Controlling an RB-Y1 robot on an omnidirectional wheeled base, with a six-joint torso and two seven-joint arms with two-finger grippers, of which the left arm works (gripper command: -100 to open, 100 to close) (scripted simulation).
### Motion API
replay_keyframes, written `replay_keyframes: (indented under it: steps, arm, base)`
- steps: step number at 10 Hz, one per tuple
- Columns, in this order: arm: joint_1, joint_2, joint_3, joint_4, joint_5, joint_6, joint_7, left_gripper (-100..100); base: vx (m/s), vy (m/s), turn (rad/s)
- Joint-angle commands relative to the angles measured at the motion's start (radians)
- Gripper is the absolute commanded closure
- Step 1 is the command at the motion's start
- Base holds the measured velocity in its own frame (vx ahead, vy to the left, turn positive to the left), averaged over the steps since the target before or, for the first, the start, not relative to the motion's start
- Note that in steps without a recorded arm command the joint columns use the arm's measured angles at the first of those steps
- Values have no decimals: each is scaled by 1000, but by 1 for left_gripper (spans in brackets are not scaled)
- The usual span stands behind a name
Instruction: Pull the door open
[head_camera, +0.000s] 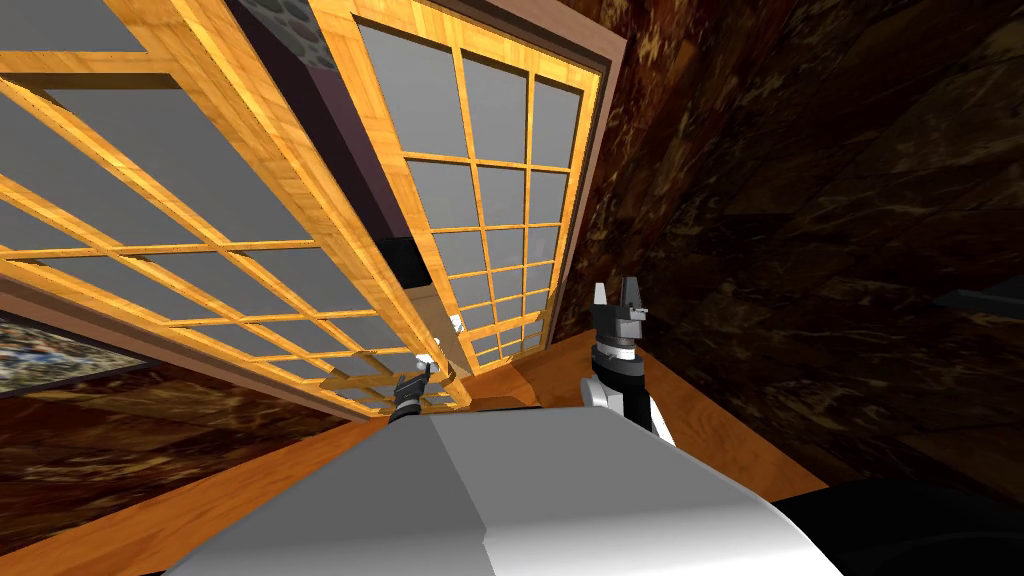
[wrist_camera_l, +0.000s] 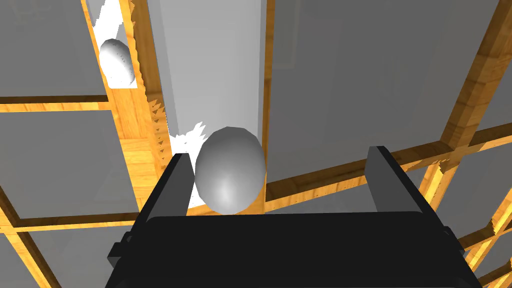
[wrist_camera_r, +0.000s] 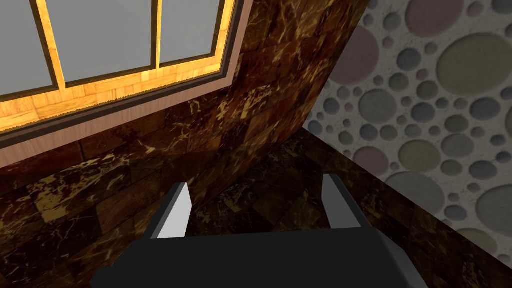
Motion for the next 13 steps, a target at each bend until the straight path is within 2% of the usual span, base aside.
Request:
replay_keyframes:
  steps: [1,4,5,7,10,12,13]
  arm:
    - [28,28,15,14,28,11,38,100]
    - [32,32,13,16,35,11,52,100]
    - [41,39,9,19,48,12,81,100]
    - [46,43,8,21,55,12,95,100]
    - [46,43,8,21,55,12,95,100]
    - [62,59,-2,27,84,11,159,100]
    - [62,59,-2,27,84,11,159,100]
  base:
    - [-81,-18,-14]
    - [-68,-5,10]
    - [-72,-11,-2]
    - [-58,-9,7]
    - [-15,-7,2]
    - [-65,-13,-14]
    - [-73,8,1]
